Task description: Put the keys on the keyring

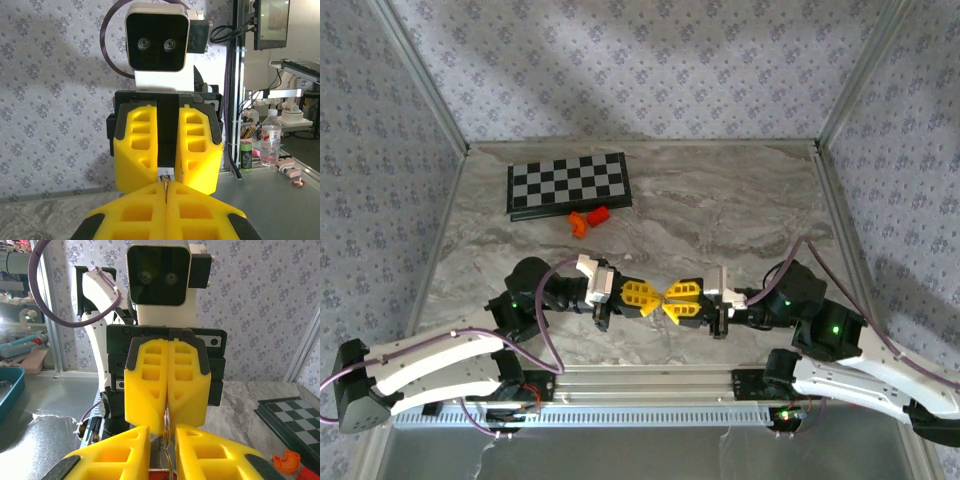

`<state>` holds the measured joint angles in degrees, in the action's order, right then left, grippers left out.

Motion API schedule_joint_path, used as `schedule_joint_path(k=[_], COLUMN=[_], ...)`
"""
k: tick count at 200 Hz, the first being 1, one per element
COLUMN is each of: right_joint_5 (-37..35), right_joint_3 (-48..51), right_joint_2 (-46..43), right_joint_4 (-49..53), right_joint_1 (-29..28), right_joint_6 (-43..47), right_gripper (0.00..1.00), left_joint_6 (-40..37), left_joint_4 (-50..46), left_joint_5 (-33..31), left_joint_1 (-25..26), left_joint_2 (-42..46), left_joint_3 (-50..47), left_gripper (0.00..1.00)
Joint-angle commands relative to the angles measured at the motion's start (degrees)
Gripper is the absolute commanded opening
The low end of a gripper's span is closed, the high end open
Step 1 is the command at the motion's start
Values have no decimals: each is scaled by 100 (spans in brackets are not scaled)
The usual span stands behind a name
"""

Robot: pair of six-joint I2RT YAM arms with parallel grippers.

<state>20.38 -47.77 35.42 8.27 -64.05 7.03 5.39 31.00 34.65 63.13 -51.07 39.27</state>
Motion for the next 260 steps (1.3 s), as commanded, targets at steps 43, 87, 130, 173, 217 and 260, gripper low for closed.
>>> schedule_joint_path(k=[43, 87, 130, 173, 217, 260], right_joint_5=[-34, -180, -408, -343, -331, -372], right_joint_3=[-93, -166, -617, -718, -943, -1465], right_joint_2=[184, 206, 513, 563, 618, 999], right_joint_4=[15, 200, 898, 1024, 1367, 1971], right_joint_1=[-37, -36, -46, -37, -31, -45], right_joint_6=[104, 97, 153, 237, 335, 427], right_gripper=[15, 0, 0, 0, 0, 0], left_joint_6=[-69, -60, -433, -690, -722, -899], left_joint_4=[194, 159, -624, -1217, -1422, -1815], left_joint_5=[43, 29, -179, -208, -203, -230], left_joint_1=[50, 50, 50, 50, 54, 54], left_joint_2=[49, 121, 220, 200, 226, 254], left_joint_3=[51, -11, 83, 240, 308, 430], left_gripper=[0, 0, 0, 6, 6, 0])
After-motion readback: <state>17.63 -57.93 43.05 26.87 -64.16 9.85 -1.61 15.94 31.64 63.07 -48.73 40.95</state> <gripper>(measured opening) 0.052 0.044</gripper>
